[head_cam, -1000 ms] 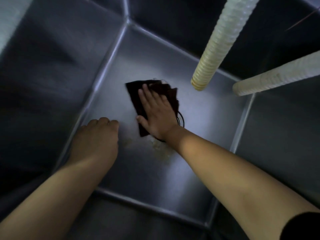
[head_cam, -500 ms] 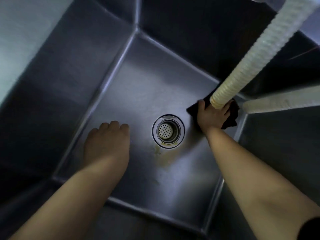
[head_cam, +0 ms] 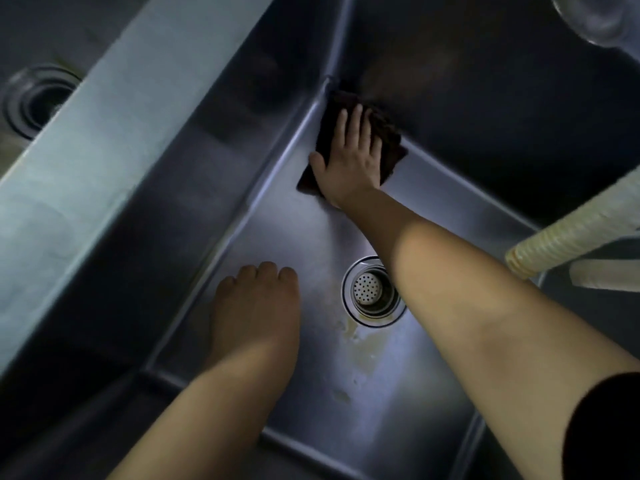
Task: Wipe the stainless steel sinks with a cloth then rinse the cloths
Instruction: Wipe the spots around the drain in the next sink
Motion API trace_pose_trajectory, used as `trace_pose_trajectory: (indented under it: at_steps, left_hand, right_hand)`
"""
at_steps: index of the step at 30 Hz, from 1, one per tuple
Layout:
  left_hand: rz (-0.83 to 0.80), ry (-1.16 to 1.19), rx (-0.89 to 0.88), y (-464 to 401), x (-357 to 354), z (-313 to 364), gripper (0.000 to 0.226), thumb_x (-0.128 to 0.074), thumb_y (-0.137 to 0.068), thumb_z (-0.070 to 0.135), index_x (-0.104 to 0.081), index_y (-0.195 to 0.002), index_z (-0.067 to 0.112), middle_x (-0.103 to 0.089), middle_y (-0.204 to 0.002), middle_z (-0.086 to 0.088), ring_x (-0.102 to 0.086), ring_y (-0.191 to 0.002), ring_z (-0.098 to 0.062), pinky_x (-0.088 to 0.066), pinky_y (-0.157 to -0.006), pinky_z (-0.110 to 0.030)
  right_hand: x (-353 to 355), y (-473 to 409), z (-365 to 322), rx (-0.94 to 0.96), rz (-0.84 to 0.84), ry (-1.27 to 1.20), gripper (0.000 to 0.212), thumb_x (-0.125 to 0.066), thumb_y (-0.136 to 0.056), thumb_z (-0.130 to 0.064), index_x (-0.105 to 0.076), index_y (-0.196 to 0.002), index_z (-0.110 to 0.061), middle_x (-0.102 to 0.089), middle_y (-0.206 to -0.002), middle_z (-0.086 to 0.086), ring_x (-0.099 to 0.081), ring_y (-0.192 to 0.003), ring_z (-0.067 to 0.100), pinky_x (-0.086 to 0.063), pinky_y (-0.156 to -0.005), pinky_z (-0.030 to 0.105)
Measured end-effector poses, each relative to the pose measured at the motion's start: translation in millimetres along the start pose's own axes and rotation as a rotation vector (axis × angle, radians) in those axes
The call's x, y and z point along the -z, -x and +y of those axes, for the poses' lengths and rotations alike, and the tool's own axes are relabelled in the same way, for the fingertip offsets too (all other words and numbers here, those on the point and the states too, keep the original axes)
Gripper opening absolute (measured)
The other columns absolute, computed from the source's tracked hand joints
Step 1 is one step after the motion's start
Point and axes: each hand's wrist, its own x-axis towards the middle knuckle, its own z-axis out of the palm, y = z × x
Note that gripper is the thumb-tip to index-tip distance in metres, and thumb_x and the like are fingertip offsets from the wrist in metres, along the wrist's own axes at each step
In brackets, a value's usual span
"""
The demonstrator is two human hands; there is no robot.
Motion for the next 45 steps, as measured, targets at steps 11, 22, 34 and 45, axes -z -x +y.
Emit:
trace_pose_trajectory:
  at_steps: [11, 22, 34, 45]
  left_hand:
    - [0.114, -0.038, 0.081, 5, 13, -13, 0.022, -0.038, -0.095, 0.018, -0.049, -0.113, 0.024, -0.052, -0.118, -0.001, -0.048, -0.112, -0.022, -0.039, -0.087, -0.034]
    - [0.12, -0.048, -0.152, 89, 52, -55, 0.034, -0.08, -0.055, 0.006, -0.068, -0.086, 0.013, -0.068, -0.087, -0.007, -0.066, -0.073, -0.03, -0.054, -0.056, -0.034]
    - [0.222, 0.048, -0.253, 132, 18, -96, 0.035, -0.044, -0.084, 0.024, -0.072, -0.102, 0.015, -0.071, -0.099, -0.003, -0.069, -0.081, -0.025, -0.041, -0.077, -0.031]
    - [0.139, 0.052, -0.16, 126, 18, -96, 0.034, -0.043, -0.081, 0.03, -0.069, -0.101, 0.019, -0.071, -0.092, -0.002, -0.069, -0.081, -0.025, -0.043, -0.077, -0.032]
  right_hand:
    - [-14, 86, -30, 0.455, -0.072, 0.014, 0.084, -0.036, -0.087, -0.056, -0.009, -0.151, -0.009, -0.011, -0.158, 0.015, -0.008, -0.145, 0.03, -0.014, -0.113, 0.047]
    - [-20, 199, 16, 0.711, -0.346, 0.132, 0.084, -0.036, -0.09, -0.055, 0.002, -0.151, -0.009, 0.006, -0.159, 0.012, 0.007, -0.146, 0.028, -0.001, -0.117, 0.043]
    - [-14, 118, -23, 0.236, -0.14, 0.05, 0.081, -0.027, -0.09, -0.056, -0.003, -0.151, -0.008, -0.003, -0.159, 0.015, -0.001, -0.146, 0.031, -0.01, -0.115, 0.048]
    - [-54, 230, -102, 0.633, -0.209, -0.017, 0.079, -0.04, -0.087, -0.05, -0.017, -0.15, -0.006, -0.015, -0.157, 0.017, -0.014, -0.144, 0.033, -0.021, -0.111, 0.049]
